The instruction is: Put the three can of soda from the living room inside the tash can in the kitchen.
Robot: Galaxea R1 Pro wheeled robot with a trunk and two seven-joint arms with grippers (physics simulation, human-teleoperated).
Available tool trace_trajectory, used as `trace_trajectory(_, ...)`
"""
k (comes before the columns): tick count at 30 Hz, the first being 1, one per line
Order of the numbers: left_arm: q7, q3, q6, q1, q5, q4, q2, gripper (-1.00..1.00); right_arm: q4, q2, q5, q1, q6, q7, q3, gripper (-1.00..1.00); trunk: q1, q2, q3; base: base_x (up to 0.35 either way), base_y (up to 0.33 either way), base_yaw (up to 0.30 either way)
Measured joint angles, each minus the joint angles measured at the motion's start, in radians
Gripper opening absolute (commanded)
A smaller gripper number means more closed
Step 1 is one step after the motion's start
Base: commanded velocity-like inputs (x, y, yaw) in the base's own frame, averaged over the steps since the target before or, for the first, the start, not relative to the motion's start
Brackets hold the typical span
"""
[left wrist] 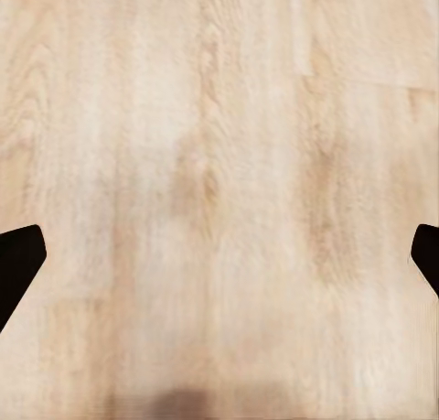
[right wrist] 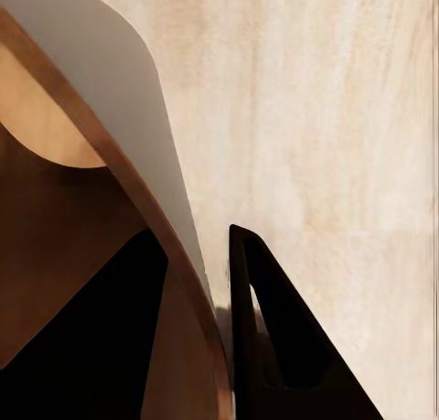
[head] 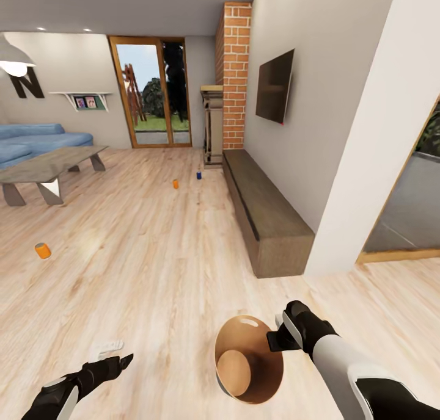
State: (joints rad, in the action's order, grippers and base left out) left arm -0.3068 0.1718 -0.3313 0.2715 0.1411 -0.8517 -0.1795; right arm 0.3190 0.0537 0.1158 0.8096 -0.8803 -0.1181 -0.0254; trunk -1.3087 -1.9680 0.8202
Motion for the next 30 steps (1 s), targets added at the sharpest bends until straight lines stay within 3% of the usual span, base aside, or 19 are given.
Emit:
trace_trajectory(18,-0.001,0.0,0.001,0.0,0.0,-0.001,0.0,1.0,0.001,0.002,0.007,0.0,0.003,0.001,0.001,-1.0,0.0,0.0,0.001,0.266,-0.21,0.012)
trace_trajectory(30,-0.002,0.0,0.0,0.0,0.0,-0.001,0.0,1.0,0.0,0.009,0.012,0.0,0.004,0.002,0.004,-1.0,0.0,0.0,0.011,0.254,-0.156,0.161)
